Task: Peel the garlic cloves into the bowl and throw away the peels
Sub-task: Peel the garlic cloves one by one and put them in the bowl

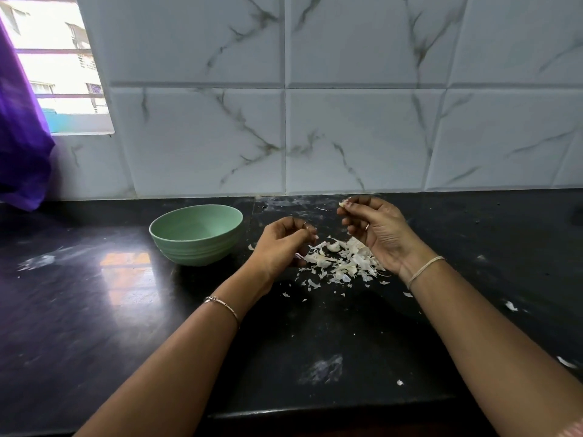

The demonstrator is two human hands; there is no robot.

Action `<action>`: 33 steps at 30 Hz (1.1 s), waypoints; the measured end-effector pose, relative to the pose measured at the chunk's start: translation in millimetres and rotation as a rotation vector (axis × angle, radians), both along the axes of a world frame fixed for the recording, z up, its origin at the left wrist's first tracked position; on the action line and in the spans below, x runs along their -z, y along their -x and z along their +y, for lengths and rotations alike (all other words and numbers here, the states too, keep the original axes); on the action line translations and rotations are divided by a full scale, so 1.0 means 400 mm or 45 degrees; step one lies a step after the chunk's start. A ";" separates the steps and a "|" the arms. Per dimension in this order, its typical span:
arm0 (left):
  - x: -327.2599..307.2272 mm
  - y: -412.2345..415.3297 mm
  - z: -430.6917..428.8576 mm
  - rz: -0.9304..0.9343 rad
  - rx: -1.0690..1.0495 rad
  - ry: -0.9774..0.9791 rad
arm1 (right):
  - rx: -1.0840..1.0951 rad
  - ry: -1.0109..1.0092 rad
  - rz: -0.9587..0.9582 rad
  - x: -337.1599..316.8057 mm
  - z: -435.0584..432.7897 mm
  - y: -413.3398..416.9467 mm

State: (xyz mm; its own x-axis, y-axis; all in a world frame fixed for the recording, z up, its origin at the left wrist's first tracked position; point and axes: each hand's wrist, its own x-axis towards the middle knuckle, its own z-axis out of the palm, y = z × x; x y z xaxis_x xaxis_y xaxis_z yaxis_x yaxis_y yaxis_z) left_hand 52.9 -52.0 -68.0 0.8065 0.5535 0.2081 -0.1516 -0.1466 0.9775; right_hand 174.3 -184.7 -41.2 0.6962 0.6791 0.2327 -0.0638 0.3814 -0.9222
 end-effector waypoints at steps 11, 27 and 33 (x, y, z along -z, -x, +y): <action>0.016 -0.132 -0.058 0.322 -0.133 -1.143 | 0.235 0.000 0.013 0.002 -0.013 -0.033; 0.005 -0.073 -0.021 0.292 -0.353 -1.026 | 0.199 0.149 -0.136 0.027 0.011 -0.032; 0.002 0.011 0.050 0.433 -0.301 -1.163 | 0.207 0.262 -0.291 0.023 0.029 0.005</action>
State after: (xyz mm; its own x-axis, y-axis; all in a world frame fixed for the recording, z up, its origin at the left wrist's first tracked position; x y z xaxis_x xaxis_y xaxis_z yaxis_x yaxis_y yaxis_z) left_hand 48.6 -32.1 -68.8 0.7919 0.4505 0.4122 0.2453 -0.8528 0.4610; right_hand 172.2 -173.2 -50.2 0.7449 0.6125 0.2645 0.1993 0.1742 -0.9643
